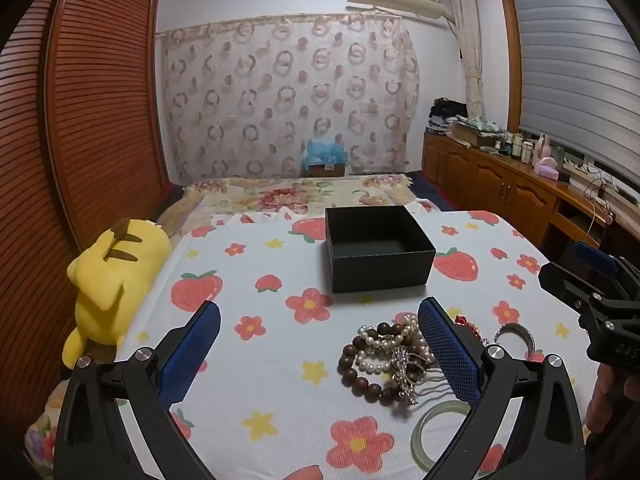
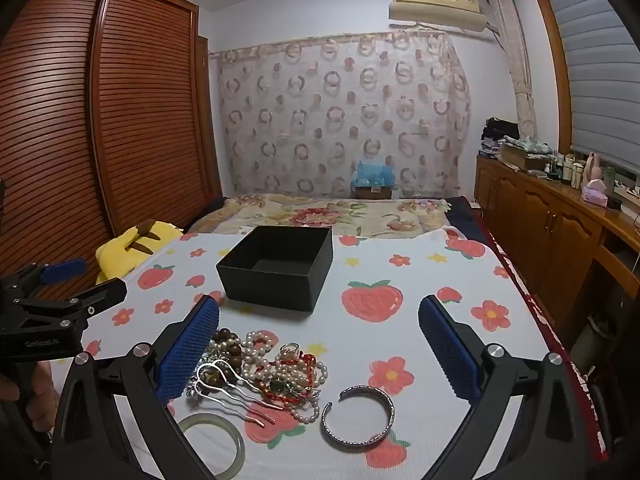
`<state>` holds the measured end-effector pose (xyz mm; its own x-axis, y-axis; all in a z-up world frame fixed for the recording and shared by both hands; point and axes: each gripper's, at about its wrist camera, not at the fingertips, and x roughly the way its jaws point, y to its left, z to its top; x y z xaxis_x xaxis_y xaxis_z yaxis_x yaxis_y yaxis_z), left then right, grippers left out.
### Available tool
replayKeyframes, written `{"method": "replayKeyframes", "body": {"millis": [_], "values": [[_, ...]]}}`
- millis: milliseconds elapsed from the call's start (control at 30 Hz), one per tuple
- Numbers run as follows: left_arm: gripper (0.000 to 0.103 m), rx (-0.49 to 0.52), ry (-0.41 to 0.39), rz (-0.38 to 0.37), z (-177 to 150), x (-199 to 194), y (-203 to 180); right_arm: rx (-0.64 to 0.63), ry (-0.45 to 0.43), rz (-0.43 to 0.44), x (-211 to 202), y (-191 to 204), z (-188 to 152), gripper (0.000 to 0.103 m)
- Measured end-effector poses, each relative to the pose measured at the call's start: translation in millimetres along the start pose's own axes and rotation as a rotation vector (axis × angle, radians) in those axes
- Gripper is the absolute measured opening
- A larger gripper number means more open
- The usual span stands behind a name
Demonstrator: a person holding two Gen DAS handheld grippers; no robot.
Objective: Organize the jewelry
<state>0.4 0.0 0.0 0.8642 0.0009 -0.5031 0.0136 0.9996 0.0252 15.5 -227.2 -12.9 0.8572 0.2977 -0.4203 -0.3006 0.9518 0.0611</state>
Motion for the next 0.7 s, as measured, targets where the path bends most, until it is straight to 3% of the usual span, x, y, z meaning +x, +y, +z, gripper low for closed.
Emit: {"method": "replayKeyframes", "body": {"millis": [700], "values": [[0.096,-0.002,-0.012,-0.001,-0.2,-0.6,0.0,0.007,-0.005,0.003,0.4,0.6,-0.4,0.101]]}}
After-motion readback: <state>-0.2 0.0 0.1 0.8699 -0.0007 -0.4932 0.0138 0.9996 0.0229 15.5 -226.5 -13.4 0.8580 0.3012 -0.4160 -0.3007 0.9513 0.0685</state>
